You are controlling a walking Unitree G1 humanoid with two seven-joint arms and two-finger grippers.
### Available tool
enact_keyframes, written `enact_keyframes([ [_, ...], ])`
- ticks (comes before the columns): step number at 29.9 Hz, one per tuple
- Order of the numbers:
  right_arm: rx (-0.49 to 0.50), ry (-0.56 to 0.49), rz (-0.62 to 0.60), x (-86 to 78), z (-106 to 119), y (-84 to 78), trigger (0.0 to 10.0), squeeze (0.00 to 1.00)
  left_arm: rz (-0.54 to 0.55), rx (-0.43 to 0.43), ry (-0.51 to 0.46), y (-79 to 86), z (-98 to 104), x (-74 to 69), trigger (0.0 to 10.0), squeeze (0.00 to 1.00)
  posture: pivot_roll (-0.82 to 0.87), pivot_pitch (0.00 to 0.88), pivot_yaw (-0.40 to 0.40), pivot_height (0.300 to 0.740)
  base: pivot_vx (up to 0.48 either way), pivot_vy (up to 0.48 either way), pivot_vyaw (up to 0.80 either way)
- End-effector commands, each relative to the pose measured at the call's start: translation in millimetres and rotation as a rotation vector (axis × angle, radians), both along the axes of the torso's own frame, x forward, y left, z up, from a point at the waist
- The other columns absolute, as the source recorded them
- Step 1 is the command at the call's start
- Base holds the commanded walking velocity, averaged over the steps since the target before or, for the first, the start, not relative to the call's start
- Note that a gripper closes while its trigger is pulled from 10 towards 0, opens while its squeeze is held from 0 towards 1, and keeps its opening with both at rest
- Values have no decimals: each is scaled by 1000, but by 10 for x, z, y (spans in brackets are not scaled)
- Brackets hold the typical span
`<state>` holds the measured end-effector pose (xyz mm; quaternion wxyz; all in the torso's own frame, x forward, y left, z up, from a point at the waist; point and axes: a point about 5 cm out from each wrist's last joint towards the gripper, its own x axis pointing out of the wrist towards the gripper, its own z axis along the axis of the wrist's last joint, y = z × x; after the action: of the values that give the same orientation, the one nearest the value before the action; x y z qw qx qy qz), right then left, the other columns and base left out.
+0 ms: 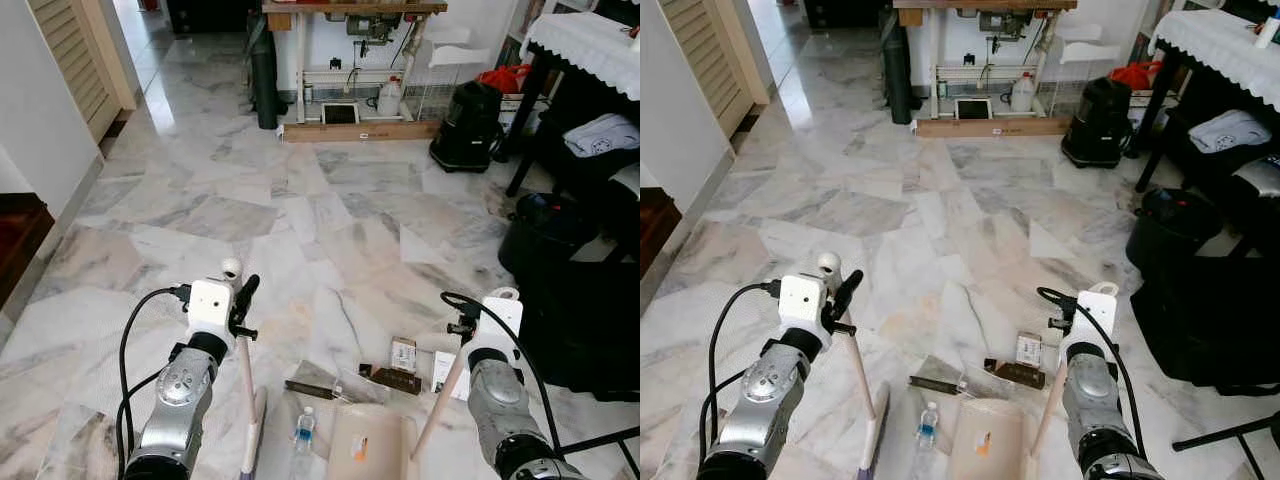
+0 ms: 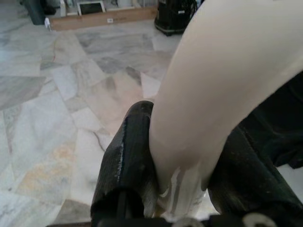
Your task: Sweep floor
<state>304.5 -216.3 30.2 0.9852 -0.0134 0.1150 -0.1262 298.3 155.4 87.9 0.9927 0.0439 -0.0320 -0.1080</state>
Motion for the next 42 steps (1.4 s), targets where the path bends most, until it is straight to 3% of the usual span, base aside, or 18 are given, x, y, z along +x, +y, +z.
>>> enact_keyframes([
  [1,-11,-23,2,-10,10,-2,10000,0,-15,-17,-15,-31,64,53,10000,0,109,9,-3,740,0,0,0],
  [7,-7,-56,3,-13,29,7,10000,0,-25,-15,-14,-38,70,75,10000,0,109,9,0,740,0,0,0],
  [35,-5,35,-15,-167,-167,-27,10000,0,-88,-55,39,-202,51,215,10000,0,106,27,7,740,0,0,0],
  [42,-1,67,-16,-232,-239,-31,10000,0,-59,-59,-5,-191,112,242,10000,0,106,28,7,740,0,0,0],
])
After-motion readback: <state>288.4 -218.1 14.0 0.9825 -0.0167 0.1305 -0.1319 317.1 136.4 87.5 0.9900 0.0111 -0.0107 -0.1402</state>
